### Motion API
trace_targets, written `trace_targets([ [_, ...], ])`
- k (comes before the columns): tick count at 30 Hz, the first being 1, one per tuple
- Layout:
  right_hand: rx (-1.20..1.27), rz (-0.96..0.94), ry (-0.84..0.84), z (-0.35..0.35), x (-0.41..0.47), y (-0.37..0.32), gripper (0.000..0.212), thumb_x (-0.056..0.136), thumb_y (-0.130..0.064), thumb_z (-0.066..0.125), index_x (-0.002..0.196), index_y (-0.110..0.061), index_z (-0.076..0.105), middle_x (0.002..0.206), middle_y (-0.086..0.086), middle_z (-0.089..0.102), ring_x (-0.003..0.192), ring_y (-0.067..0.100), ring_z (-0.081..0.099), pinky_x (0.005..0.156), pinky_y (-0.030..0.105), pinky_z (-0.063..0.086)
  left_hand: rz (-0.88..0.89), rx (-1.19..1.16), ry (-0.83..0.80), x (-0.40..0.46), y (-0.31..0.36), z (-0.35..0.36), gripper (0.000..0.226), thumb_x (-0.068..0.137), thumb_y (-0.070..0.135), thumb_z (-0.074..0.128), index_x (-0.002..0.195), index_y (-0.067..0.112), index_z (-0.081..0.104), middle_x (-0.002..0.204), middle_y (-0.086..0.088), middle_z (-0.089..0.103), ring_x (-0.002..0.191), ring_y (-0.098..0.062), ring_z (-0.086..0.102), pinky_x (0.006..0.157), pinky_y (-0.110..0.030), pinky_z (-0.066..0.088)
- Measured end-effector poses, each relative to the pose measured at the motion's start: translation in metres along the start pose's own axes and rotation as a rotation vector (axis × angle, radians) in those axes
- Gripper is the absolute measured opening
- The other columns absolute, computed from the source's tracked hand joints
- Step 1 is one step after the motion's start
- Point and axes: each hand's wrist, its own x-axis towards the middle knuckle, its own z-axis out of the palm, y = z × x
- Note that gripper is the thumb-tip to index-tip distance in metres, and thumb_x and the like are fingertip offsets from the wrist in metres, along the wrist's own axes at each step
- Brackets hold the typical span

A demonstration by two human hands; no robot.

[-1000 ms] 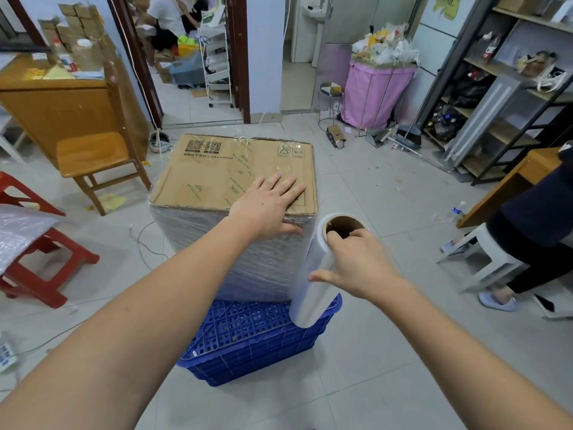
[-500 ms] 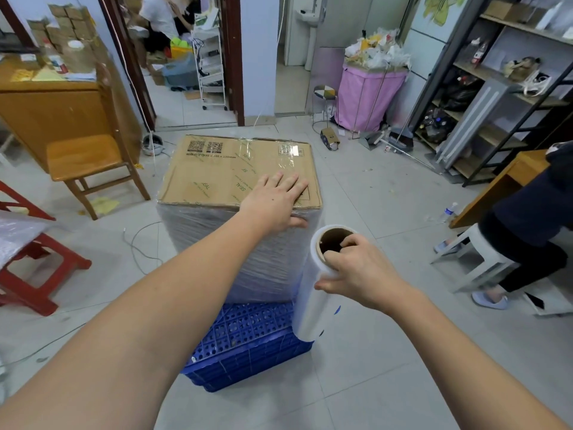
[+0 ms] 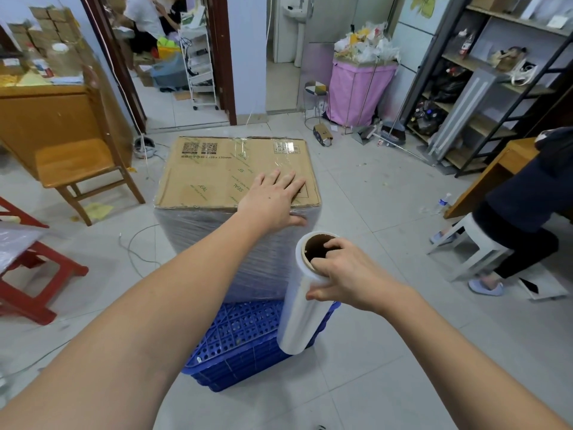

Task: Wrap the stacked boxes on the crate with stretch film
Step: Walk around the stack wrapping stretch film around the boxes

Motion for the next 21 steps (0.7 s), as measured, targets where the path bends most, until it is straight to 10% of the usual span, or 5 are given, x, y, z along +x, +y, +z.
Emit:
trace_targets([
  [10, -0.061, 0.164, -0.131, -0.007, 0.005, -0.022, 0.044, 0.08, -0.062, 0.065, 0.075, -0.03, 0.034, 0.079, -0.009, 0.038, 0.1, 0.018, 0.037, 0.099, 0.036, 0.04, 0.089, -0.293, -0.191, -0.013, -0.036, -0.043, 0.113, 0.072, 0.051, 0.09, 0.163, 0.029, 0.026, 0.17, -0.001, 0.023, 0.155, -0.028, 0.023, 0.127, -0.049, 0.022],
  [21, -0.111, 0.387, -0.191, -0.018, 0.016, -0.057, 0.032, 0.076, -0.02, 0.056, 0.073, -0.023, 0.024, 0.072, -0.001, 0.045, 0.072, 0.019, 0.038, 0.047, 0.027, 0.021, 0.06, -0.049, -0.099, -0.087, -0.149, -0.024, 0.099, 0.082, 0.09, 0.046, 0.163, 0.043, 0.013, 0.173, 0.005, 0.014, 0.158, -0.023, 0.013, 0.126, -0.059, 0.009],
])
